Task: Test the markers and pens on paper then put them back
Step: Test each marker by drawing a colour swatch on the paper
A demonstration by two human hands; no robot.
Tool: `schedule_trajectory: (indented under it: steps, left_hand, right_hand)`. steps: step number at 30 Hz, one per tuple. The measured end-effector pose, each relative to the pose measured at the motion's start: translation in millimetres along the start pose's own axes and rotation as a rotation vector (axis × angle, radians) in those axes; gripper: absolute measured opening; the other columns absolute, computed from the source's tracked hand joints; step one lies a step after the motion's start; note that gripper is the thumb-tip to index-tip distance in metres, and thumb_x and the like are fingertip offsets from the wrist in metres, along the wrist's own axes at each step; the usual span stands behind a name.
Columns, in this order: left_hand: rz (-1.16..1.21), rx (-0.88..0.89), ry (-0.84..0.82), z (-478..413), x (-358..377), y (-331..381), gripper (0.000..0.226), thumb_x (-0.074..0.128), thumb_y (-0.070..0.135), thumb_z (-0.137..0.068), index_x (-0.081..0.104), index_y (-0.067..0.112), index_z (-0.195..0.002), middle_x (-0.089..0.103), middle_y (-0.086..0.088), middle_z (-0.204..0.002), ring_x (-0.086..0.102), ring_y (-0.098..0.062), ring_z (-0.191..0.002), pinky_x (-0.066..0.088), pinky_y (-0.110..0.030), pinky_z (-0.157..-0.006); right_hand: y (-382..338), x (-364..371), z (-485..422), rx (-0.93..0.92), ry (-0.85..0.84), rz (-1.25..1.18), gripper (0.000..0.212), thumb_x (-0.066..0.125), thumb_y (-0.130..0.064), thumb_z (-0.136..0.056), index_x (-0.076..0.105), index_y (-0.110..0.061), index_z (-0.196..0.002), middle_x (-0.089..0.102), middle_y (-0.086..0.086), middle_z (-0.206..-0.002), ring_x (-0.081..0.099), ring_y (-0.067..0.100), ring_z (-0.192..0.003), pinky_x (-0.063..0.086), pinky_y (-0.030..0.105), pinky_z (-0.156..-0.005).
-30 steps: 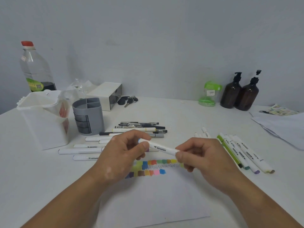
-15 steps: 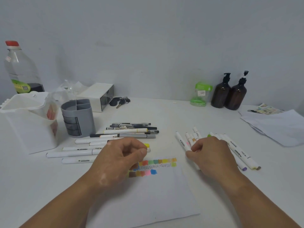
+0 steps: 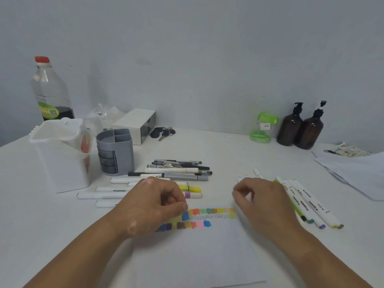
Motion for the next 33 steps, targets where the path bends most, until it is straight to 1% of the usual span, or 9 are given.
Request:
schedule_trajectory:
  steps: [3, 5, 10, 14, 20, 23, 27, 30, 33]
  left_hand:
    - [-0.048, 0.001, 0.032, -1.0, -0.9, -1.0, 0.013, 0.075, 0.027, -0.085, 0.074, 0.030, -0.072, 0.067, 0.012, -0.062, 0.054, 0.000, -0.052, 0.045, -0.017, -0.052]
    - [-0.056, 0.002, 0.048, -1.7, -1.4, -2.7, 0.013, 0.074, 0.027, -0.084, 0.074, 0.030, -0.072, 0.067, 0.011, -0.062, 0.054, 0.000, -0.052, 0.048, -0.019, -0.052]
    - [0.015, 0.004, 0.121, -3.2, -6.6, -7.5, 0.014, 0.073, 0.023, -0.083, 0.072, 0.029, -0.071, 0.062, 0.010, -0.056, 0.053, -0.004, -0.051, 0.052, -0.029, -0.055]
    - [0.040, 0.016, 0.177, -4.4, -9.2, -8.3, 0.016, 0.072, 0.019, -0.082, 0.071, 0.026, -0.068, 0.061, 0.012, -0.055, 0.052, -0.003, -0.051, 0.049, -0.025, -0.054]
    - [0.053, 0.026, 0.235, -3.2, -13.5, -5.7, 0.019, 0.070, 0.018, -0.082, 0.068, 0.024, -0.065, 0.059, 0.015, -0.056, 0.050, -0.001, -0.053, 0.045, -0.020, -0.053]
    - [0.085, 0.031, 0.212, -2.8, -12.3, -4.7, 0.020, 0.069, 0.014, -0.082, 0.066, 0.024, -0.064, 0.057, 0.015, -0.055, 0.049, -0.001, -0.053, 0.044, -0.018, -0.053]
    - [0.084, 0.045, 0.158, -2.3, -2.0, -2.7, 0.022, 0.069, 0.011, -0.081, 0.065, 0.024, -0.064, 0.056, 0.016, -0.055, 0.048, 0.000, -0.051, 0.041, -0.014, -0.051]
    - [0.089, 0.049, 0.114, -1.5, 10.3, 0.7, 0.015, 0.070, 0.012, -0.082, 0.070, 0.023, -0.073, 0.063, 0.013, -0.062, 0.053, 0.001, -0.054, 0.044, -0.014, -0.053]
    - [0.143, 0.085, 0.079, 0.8, 20.2, 5.0, 0.017, 0.070, 0.010, -0.082, 0.072, 0.026, -0.086, 0.070, 0.012, -0.076, 0.059, -0.003, -0.060, 0.050, -0.019, -0.055]
  right_hand:
    - [-39.4, 27.2, -6.7, -0.231, -0.171, 0.049, 0.020, 0.063, -0.035, -0.095, 0.074, -0.036, -0.110, 0.070, -0.019, -0.104, 0.058, 0.002, -0.092, 0.048, 0.025, -0.084]
    - [-59.9, 43.1, -15.2, -0.326, -0.227, 0.108, 0.025, 0.058, -0.037, -0.097, 0.072, -0.034, -0.118, 0.069, -0.013, -0.113, 0.059, 0.012, -0.105, 0.048, 0.031, -0.088]
    - [-78.2, 64.9, -22.0, -0.374, -0.307, 0.172, 0.024, 0.055, -0.033, -0.097, 0.071, -0.032, -0.115, 0.065, -0.008, -0.106, 0.060, 0.017, -0.102, 0.048, 0.031, -0.081]
    - [-76.8, 67.1, -23.5, -0.363, -0.360, 0.200, 0.023, 0.053, -0.033, -0.100, 0.069, -0.030, -0.115, 0.055, -0.009, -0.102, 0.058, 0.017, -0.101, 0.041, 0.029, -0.075]
    - [-68.7, 43.7, -23.7, -0.299, -0.408, 0.345, 0.009, 0.050, -0.019, -0.096, 0.056, -0.026, -0.093, 0.059, -0.005, -0.098, 0.058, 0.020, -0.089, 0.048, 0.035, -0.074]
    - [-45.5, 17.6, -24.5, -0.208, -0.394, 0.348, 0.007, 0.052, -0.023, -0.100, 0.053, -0.030, -0.097, 0.060, -0.010, -0.099, 0.057, 0.014, -0.087, 0.051, 0.031, -0.075]
    - [-17.9, -3.4, -10.7, 0.026, -0.368, -0.204, 0.015, 0.067, -0.022, -0.097, 0.069, -0.037, -0.100, 0.068, -0.016, -0.085, 0.060, 0.000, -0.062, 0.042, 0.009, -0.051]
    - [-15.8, 3.0, 7.5, 0.215, -0.461, -0.836, 0.014, 0.076, -0.004, -0.087, 0.079, -0.017, -0.092, 0.074, 0.003, -0.079, 0.064, 0.014, -0.061, 0.051, 0.022, -0.056]
    - [-16.9, 12.3, 16.0, 0.288, -0.458, -1.036, 0.038, 0.089, -0.019, -0.062, 0.074, -0.002, -0.093, 0.070, 0.015, -0.074, 0.063, 0.020, -0.062, 0.050, 0.027, -0.053]
Point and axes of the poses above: each hand's wrist, its own z-axis away from the middle knuckle, its own x-axis out of the palm, y = z × x, the point moved 3 cm from there along -z, towards the middle knuckle
